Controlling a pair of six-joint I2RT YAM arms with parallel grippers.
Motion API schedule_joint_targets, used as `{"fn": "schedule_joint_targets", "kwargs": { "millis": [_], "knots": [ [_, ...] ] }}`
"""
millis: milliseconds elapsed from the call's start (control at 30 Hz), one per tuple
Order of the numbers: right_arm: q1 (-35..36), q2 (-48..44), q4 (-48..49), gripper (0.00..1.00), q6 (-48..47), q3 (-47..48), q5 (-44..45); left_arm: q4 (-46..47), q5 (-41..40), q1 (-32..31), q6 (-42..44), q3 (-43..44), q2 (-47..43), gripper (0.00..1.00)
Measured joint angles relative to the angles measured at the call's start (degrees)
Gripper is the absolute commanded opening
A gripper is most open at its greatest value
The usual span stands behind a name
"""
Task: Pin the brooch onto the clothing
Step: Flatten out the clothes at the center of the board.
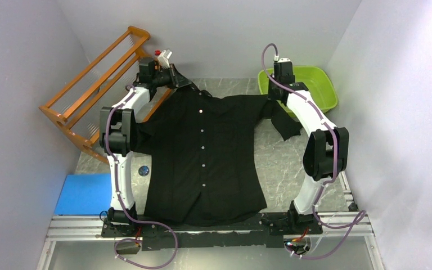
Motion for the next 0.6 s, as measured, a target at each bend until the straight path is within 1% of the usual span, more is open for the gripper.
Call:
{"fn": "schedule_joint_targets", "kwargs": {
  "millis": [33, 67, 100, 133, 167, 200, 233, 267, 300, 333, 367, 467, 600],
  "knots": [
    [-0.3, 0.0, -0.2, 0.0, 0.4, 0.2, 0.5, -0.1, 0.0, 0.0, 0.0, 0.1, 0.0, 0.18],
    [-0.6, 0.1, -0.6, 0.0, 1.0, 0.7, 1.0, -0.1, -0.2, 0.1, 0.0, 0.2, 0.0, 0.32],
    [-0.9, 0.2, -0.7, 0.0, 1.2, 0.9, 1.5, -0.2, -0.5, 0.2, 0.0, 0.5, 0.0, 0.51],
    [-1.2, 0.4, -1.0, 0.0, 1.7, 1.3, 1.7, -0.2, -0.9, 0.2, 0.2, 0.8, 0.0, 0.65],
    [-1.7, 0.9, -1.5, 0.04, 1.9, 2.1, 1.9, -0.5, -1.5, 0.3, 0.5, 1.1, 0.0, 0.73],
    [-2.0, 1.5, -1.8, 0.26, 2.1, 2.8, 2.0, -1.1, -2.2, 0.3, 0.7, 1.6, 0.0, 0.78],
    [-2.3, 2.2, -2.3, 0.5, 2.3, 3.7, 2.0, -1.6, -3.1, 0.3, 0.8, 2.0, 0.0, 0.89],
    [-2.5, 3.0, -2.7, 0.7, 2.8, 4.7, 2.1, -2.0, -3.9, 0.3, 0.9, 2.1, 0.0, 0.94],
    [-2.7, 3.8, -2.9, 0.82, 3.2, 5.6, 2.3, -2.3, -4.7, 0.3, 1.1, 2.1, -0.1, 0.95],
    [-2.7, 4.2, -3.0, 0.9, 3.4, 6.1, 2.5, -2.8, -5.5, 0.3, 1.1, 2.0, -0.2, 0.95],
    [-2.7, 4.4, -3.1, 0.93, 3.1, 6.2, 2.6, -3.0, -6.2, 0.3, 1.0, 1.4, -0.5, 0.95],
    [-2.6, 3.1, -2.0, 0.96, 3.1, 4.3, 2.3, -3.4, -7.6, 0.4, 0.7, -3.5, -4.1, 0.95],
    [-1.1, -3.4, -0.7, 0.94, 3.4, -2.3, -1.7, -3.9, -9.2, -0.3, -0.2, -12.9, -14.2, 0.95]
  ]
}}
